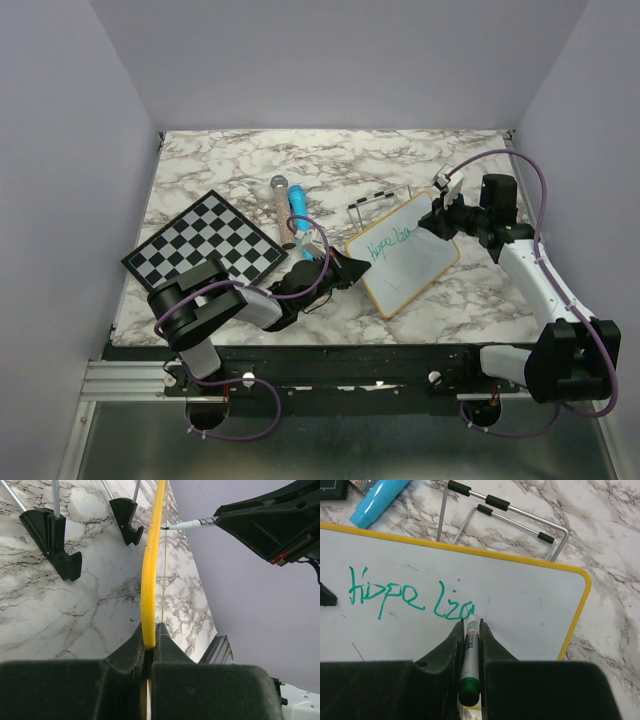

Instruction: Write a sentence on the whiteboard

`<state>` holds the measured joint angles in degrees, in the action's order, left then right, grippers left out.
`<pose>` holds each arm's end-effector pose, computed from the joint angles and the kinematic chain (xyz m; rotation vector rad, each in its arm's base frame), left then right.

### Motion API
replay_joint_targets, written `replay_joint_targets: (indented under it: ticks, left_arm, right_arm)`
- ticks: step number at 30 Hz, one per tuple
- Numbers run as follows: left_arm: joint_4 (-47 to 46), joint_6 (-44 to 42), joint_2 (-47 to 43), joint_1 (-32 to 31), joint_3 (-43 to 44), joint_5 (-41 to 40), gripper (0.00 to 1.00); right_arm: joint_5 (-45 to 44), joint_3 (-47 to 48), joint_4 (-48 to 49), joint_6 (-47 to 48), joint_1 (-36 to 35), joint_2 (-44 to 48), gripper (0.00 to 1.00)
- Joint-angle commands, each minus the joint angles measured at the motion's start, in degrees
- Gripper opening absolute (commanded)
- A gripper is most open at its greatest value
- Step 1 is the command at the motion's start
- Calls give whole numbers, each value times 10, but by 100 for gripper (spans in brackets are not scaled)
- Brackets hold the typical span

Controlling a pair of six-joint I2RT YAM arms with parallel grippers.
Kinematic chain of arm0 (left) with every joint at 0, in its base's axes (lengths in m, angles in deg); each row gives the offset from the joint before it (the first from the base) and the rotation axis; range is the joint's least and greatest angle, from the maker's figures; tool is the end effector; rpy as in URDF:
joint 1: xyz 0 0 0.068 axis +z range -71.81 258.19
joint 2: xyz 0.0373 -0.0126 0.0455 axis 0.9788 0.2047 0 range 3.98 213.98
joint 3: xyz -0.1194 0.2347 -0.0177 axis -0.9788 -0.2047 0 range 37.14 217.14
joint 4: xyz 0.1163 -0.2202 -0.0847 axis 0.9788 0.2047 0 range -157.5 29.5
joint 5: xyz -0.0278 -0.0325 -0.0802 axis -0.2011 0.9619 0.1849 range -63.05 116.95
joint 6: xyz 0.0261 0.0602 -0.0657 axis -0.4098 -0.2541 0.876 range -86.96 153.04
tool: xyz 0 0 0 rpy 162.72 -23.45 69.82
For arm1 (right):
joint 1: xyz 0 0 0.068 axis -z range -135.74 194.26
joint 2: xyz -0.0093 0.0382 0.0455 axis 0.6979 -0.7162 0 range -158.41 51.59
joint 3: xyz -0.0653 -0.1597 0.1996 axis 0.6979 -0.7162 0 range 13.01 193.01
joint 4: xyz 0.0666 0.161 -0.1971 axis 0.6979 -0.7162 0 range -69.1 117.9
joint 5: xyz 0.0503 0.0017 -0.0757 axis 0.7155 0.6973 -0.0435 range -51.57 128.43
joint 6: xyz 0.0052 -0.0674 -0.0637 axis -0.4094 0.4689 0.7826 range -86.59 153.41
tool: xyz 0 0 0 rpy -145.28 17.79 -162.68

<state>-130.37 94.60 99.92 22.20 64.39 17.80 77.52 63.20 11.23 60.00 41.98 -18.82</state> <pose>0.2054 -0.2807 0.1430 -0.2262 1.8652 -1.3697 0.2956 0.0645 0.2412 -0.8681 1.9050 0.4983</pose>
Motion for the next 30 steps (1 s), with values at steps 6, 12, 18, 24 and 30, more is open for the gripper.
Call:
replay_joint_targets:
  ticks: [6, 12, 18, 24, 30]
  left_arm:
    - [-3, -19, 7, -3, -2, 19, 0]
    - [-1, -20, 7, -3, -1, 19, 0]
    - [0, -21, 6, -3, 3, 19, 0]
    - [2, -21, 9, -3, 5, 19, 0]
    - [3, -21, 7, -3, 3, 19, 0]
  right_arm:
    - [0, -8, -66, 38, 1, 16, 1]
    - [10, -11, -89, 51, 1, 14, 1]
    - [34, -9, -103, 49, -4, 12, 1]
    - [65, 12, -101, 20, -10, 17, 0]
    - [26, 27, -27, -52, -2, 44, 1]
